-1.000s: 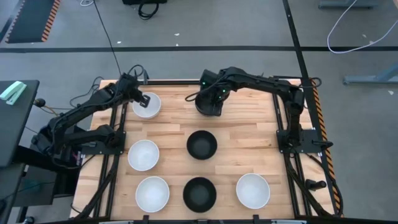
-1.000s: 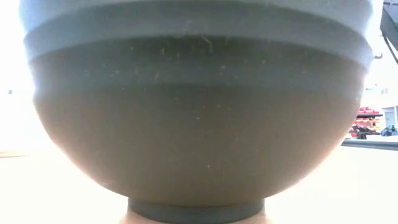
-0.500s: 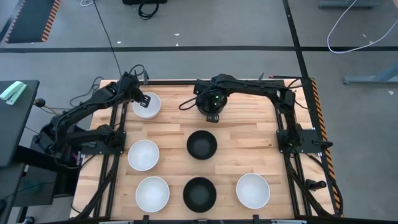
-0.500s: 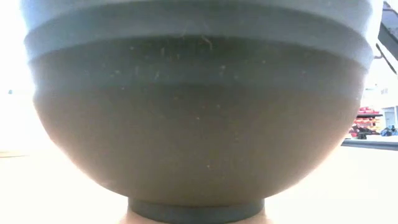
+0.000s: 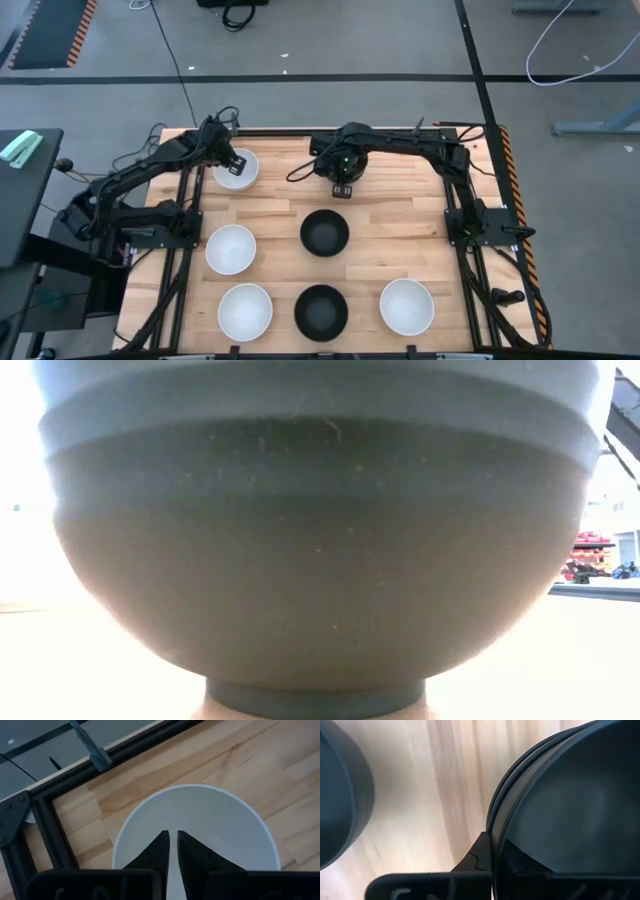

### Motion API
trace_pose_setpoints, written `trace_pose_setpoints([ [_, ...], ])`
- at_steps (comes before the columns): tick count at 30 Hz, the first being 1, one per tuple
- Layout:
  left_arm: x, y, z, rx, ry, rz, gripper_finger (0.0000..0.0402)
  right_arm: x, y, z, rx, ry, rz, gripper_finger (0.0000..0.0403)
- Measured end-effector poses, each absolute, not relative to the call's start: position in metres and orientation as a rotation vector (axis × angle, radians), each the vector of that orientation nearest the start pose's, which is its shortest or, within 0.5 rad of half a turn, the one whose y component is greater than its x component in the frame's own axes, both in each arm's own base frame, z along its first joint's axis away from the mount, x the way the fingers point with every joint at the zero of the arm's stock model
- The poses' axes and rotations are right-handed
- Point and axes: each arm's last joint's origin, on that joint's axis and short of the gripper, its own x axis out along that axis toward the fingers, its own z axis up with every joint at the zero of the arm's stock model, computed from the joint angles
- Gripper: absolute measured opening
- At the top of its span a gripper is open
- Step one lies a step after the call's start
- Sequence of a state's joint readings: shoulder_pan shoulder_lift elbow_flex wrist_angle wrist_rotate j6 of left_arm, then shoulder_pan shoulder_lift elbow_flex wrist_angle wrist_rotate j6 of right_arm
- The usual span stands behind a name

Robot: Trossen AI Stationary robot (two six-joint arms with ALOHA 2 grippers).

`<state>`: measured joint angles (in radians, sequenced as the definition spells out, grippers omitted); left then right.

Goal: Nest bowls inside each other
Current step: Stack the black bowl on top of the stacked black bowls

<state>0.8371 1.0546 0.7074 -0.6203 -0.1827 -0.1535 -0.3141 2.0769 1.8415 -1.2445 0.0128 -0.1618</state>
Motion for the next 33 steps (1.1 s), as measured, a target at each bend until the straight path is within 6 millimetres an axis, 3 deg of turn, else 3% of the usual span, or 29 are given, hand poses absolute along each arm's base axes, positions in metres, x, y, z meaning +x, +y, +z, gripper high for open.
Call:
trace_pose_setpoints([
  [17,0.127,0.148,0.227,-0.470,0.876,1.019,0.0042,0.394,-0.135,0.240,0.007,1.426,-0.227,0.0006],
  [25,0.132,0.152,0.216,-0.514,0.934,0.970,0.0042,0.394,-0.136,0.240,0.030,1.416,-0.229,0.0072],
  [33,0.149,0.150,0.205,-0.528,0.971,0.858,0.0062,0.393,-0.134,0.240,0.034,1.437,-0.225,0.0107],
])
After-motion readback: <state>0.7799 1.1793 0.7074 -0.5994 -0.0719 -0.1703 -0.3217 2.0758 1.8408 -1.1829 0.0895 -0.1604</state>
